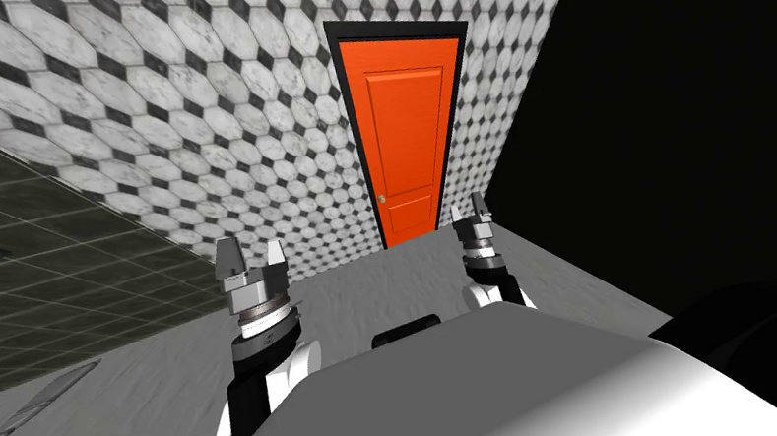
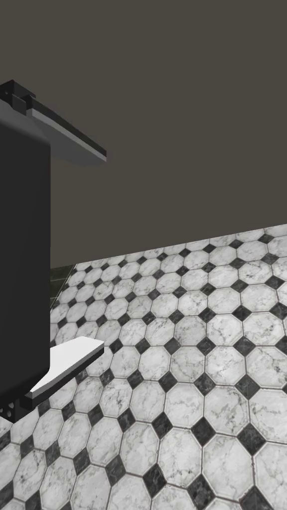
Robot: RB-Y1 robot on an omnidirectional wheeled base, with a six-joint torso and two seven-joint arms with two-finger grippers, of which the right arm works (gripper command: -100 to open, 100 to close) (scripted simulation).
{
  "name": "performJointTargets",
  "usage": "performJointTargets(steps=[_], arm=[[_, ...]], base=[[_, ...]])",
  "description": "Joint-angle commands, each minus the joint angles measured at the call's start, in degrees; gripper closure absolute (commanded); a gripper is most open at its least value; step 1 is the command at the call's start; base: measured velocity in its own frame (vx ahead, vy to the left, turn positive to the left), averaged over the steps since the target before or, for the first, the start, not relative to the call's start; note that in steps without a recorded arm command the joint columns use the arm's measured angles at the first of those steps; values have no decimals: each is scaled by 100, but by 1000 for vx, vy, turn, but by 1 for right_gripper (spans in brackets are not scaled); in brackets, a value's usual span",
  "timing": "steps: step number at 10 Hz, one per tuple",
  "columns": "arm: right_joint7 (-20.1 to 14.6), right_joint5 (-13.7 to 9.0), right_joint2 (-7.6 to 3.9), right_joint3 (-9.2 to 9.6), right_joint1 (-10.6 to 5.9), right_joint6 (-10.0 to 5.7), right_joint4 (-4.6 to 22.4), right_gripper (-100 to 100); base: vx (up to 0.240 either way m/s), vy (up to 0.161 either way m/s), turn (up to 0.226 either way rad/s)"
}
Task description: Pull the door open
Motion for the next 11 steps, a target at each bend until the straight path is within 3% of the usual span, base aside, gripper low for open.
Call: performJointTargets(steps=[1,11], arm=[[138,74,-96,-29,-50,-63,186,-100],[1050,566,-529,-224,-378,-478,1416,-100]], base=[[92,25,-22],[160,48,-25]])
